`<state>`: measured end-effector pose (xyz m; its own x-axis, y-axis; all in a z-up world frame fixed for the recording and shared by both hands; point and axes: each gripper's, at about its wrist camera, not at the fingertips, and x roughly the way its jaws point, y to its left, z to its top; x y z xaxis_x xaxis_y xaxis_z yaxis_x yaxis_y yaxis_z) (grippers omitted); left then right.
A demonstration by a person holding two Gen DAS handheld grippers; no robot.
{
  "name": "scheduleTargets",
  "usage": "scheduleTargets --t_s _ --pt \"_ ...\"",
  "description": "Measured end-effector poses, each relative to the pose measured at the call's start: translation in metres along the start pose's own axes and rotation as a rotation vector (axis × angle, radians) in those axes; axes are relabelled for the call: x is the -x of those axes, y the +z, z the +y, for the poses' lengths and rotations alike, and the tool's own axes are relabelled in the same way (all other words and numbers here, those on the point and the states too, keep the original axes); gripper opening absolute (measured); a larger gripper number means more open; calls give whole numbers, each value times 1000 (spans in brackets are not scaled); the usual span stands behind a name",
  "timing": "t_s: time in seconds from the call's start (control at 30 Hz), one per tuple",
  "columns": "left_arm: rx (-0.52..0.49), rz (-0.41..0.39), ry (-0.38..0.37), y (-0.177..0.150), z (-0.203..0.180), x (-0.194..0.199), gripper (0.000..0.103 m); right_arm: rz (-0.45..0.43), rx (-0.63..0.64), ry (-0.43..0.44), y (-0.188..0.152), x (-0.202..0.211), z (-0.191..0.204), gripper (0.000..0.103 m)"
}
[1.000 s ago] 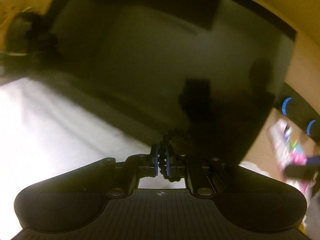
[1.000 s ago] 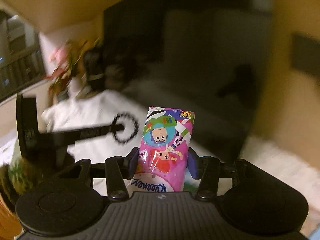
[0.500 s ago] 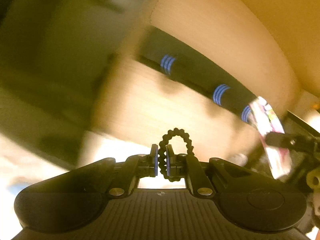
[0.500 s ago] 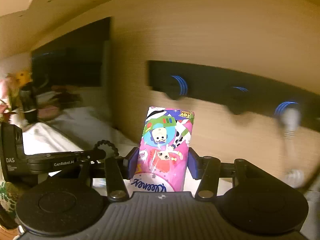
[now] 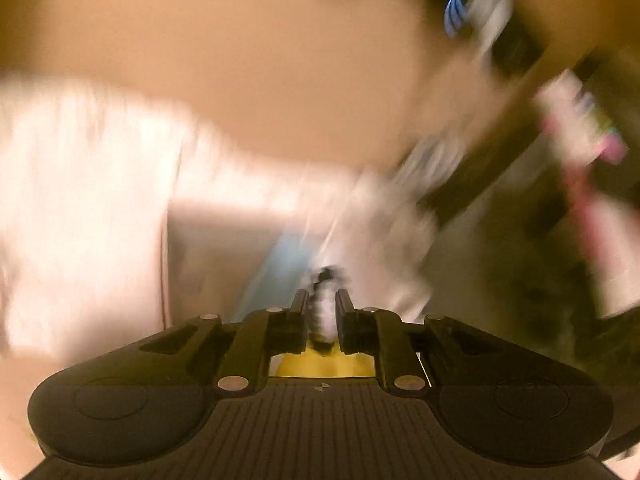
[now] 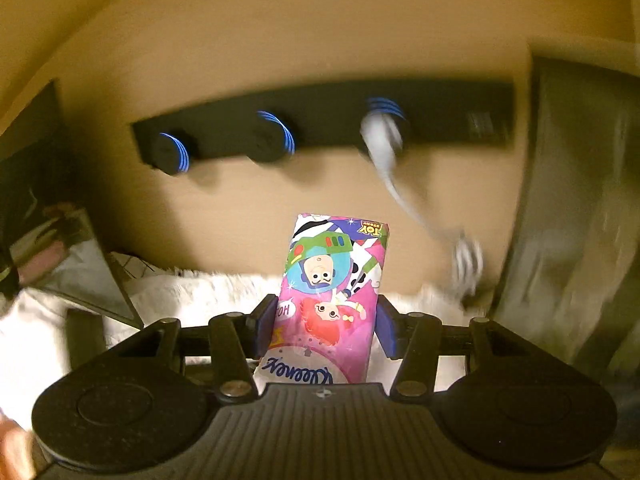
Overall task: Organize soft objects
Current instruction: 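Carry the hair tie and tissue pack into the pink box while both tools open, then move the left tool to the blue wipes pack and grasp it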
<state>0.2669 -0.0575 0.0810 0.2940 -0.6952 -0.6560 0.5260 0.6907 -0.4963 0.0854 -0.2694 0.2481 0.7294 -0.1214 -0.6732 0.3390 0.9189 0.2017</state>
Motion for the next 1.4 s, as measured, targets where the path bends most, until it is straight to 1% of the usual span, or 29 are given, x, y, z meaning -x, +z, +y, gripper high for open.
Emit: scheduleTargets --t_s 0.03,0.07,0.13,0.2,0.23,0.3,0.33,0.37,0.4,0.43,0.5,0.57,0.63,0.67,0.7,0.8,0.83,0.9,0.97,1.03,1.1,1.17,1.23,1.27,1.3,1.33,1.4 --pt "15 38 -10 -6 5 -10 15 36 -49 11 -4 -10 -9 50" --pt "44 48 -24 -13 12 -13 15 70 -92 19 -7 -21 -17 50" --pt "84 13 -52 -19 22 -2 15 130 -135 12 -10 -43 -25 50" --pt "81 -48 -77 -23 29 21 15 169 -139 -13 -11 -62 -23 50" --pt "75 -87 -83 -21 25 33 15 195 -154 -23 -12 -73 -25 50" --pt "70 -186 -92 -23 31 67 15 247 -230 -24 -13 -93 -27 50" --pt "73 -224 -90 -25 34 77 15 278 -294 -7 -16 -107 -29 50" --pt "76 -265 -80 -29 38 88 15 301 -348 23 -21 -121 -30 53" --pt "77 -302 -64 -35 45 104 15 327 -390 44 -26 -135 -30 55" --pt "73 -328 -40 -43 52 119 15 366 -421 49 -32 -149 -27 55" --pt "66 -342 34 -62 66 147 15 418 -425 17 -41 -164 -23 55" --pt "44 -369 116 -80 87 180 15 393 -398 17 -46 -159 -20 55" --pt "60 -412 207 -95 108 206 15 338 -364 23 -43 -145 -17 57" --pt "97 -432 256 -103 123 218 15 311 -340 20 -41 -137 -15 62" --pt "147 -450 294 -110 140 231 15 280 -307 10 -39 -131 -12 64" --pt "323 -475 393 -125 190 263 15 221 -204 -25 -36 -124 4 64" --pt "373 -487 407 -129 205 272 15 205 -163 -29 -36 -121 13 64" --pt "449 -500 407 -134 226 286 15 175 -86 -15 -41 -116 34 64" --pt "526 -490 384 -136 247 291 15 146 -3 2 -47 -109 59 64" --pt "609 -474 336 -132 267 289 15 120 56 33 -55 -103 84 64" --pt "684 -460 285 -133 288 290 15 104 68 87 -59 -98 104 64" --pt "757 -455 209 -121 299 276 15 142 73 171 -61 -97 125 65" --pt "818 -453 138 -111 311 271 16 207 88 256 -60 -102 148 65" --pt "837 -449 118 -105 315 267 16 223 96 277 -59 -105 158 65" --pt "833 -444 116 -97 317 264 16 232 111 288 -60 -108 169 65" --pt "805 -433 123 -87 317 262 16 240 139 294 -61 -112 182 65" --pt "706 -385 146 -66 314 262 16 254 175 289 -63 -117 201 65"
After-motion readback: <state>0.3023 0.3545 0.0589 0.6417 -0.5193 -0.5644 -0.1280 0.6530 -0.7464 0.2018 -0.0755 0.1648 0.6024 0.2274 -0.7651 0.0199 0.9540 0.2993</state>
